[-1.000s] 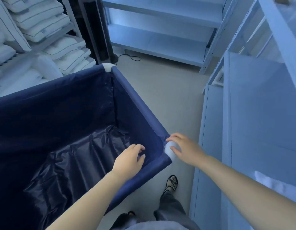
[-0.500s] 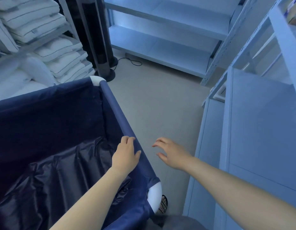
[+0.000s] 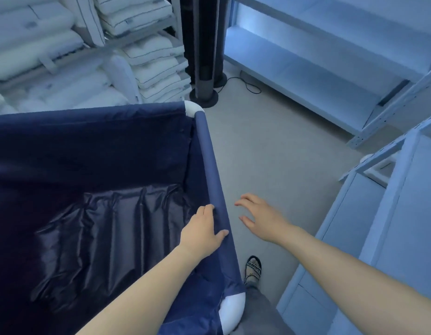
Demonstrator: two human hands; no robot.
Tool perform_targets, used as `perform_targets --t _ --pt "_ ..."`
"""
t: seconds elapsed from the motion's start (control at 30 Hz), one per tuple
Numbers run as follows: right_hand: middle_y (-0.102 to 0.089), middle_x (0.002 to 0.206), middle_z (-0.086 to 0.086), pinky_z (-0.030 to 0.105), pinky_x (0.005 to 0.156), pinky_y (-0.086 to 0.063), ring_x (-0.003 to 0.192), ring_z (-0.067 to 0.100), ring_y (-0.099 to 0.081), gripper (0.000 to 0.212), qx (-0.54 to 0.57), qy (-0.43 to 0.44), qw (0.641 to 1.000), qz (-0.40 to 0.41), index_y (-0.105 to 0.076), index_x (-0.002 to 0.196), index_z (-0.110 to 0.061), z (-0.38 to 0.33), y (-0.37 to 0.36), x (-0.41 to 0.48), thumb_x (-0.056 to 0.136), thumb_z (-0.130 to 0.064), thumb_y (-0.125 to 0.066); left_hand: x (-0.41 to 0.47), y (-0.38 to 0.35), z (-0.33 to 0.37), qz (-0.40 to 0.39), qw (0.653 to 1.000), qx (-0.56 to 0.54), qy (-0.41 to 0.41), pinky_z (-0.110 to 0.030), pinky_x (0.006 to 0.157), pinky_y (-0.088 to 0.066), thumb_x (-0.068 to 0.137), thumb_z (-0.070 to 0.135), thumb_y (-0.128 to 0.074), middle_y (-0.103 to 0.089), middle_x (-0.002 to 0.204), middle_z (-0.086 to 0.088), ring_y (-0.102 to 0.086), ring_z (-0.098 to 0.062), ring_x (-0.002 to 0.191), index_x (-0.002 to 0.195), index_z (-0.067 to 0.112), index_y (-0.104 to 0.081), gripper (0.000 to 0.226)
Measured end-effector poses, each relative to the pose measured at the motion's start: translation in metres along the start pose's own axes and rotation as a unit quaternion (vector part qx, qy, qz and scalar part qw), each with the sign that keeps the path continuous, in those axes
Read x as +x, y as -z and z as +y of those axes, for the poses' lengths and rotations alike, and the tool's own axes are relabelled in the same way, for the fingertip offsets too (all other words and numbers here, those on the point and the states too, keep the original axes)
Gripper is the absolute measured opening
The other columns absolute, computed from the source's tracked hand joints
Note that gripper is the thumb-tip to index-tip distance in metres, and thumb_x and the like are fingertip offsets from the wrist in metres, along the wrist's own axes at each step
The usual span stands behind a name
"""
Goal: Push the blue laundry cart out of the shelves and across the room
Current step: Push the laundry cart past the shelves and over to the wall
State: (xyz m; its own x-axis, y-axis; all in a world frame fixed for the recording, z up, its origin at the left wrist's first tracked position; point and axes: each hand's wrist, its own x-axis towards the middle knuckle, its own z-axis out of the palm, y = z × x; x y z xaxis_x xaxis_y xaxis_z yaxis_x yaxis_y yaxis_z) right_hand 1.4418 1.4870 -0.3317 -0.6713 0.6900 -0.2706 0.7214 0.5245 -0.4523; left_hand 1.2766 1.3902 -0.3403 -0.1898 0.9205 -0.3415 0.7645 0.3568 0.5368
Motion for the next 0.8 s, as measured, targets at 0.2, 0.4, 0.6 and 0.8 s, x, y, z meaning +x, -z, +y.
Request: perform_targets --t 0.2,0.4,0.6,0.8 --pt "-0.032 0.147 0.000 0.042 0.100 -0.042 0.128 0.023 -0.040 0.045 -0.048 0.091 0.993 -0.059 -0.038 0.138 -0.022 0.019 0.023 0.059 0.094 -0.024 -0.048 0.027 0.002 0.025 0.007 0.991 -0.023 0.129 -0.038 0.078 -0.053 0.075 0.039 -0.070 -0.048 0.118 -0.001 -0.055 -0.021 0.098 0.116 0.015 -0.040 0.056" --pt "-0.031 0.148 0.000 0.038 0.099 -0.042 0.131 0.020 -0.037 0.048 -0.096 0.202 0.970 -0.094 -0.035 0.140 -0.023 0.028 0.042 0.100 0.094 -0.021 -0.048 0.026 -0.009 0.039 0.050 0.974 -0.079 0.208 -0.037 0.080 -0.052 0.079 0.034 -0.066 -0.053 0.120 0.000 -0.057 -0.021 0.099 0.125 0.017 -0.040 0.055" --pt "-0.033 0.147 0.004 0.038 0.105 -0.034 0.132 0.023 -0.034 0.045 -0.160 0.287 0.941 -0.086 -0.040 0.137 -0.017 0.016 0.045 0.110 0.093 -0.019 -0.050 0.026 -0.010 0.045 0.064 0.968 -0.072 0.232 -0.036 0.079 -0.052 0.080 0.032 -0.066 -0.055 0.119 -0.002 -0.058 -0.023 0.100 0.120 0.016 -0.043 0.049" --pt "-0.034 0.144 0.004 0.038 0.101 -0.039 0.130 0.022 -0.035 0.044 -0.188 0.335 0.915 -0.121 -0.042 0.134 -0.016 0.012 0.051 0.124 0.092 -0.023 -0.053 0.025 -0.020 0.048 0.099 0.954 -0.113 0.258 -0.039 0.078 -0.052 0.080 0.031 -0.062 -0.055 0.117 0.000 -0.059 -0.023 0.097 0.121 0.020 -0.042 0.047"
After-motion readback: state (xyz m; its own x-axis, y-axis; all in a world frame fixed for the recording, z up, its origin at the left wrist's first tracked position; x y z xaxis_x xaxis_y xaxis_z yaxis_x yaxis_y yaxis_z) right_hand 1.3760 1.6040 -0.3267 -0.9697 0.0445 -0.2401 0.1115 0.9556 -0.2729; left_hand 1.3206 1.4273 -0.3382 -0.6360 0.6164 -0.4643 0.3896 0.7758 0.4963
